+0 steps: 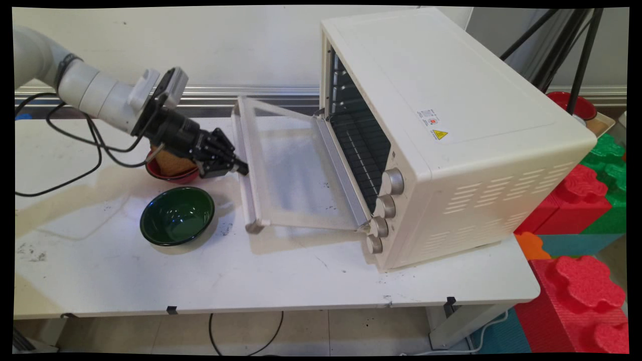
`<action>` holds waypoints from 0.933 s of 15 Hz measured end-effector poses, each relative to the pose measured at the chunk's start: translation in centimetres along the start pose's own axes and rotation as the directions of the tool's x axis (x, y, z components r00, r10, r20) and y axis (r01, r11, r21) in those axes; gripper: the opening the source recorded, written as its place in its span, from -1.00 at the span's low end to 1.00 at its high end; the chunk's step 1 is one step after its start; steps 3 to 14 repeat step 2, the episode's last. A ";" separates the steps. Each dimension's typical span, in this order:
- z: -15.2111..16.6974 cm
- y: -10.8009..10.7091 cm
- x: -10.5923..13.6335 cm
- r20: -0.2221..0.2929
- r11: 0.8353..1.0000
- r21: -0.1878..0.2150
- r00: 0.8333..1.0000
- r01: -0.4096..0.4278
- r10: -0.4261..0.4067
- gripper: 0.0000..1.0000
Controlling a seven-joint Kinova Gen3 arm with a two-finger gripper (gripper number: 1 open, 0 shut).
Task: Open the oven
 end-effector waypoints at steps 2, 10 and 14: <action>0.1 0.2 -1.0 0.019 1.000 0.001 1.000 0.001 -0.001 -1.00; 0.1 0.2 -1.0 0.019 1.000 0.001 1.000 0.001 -0.001 -1.00; 0.1 0.2 -1.0 0.019 1.000 0.001 1.000 0.001 -0.001 -1.00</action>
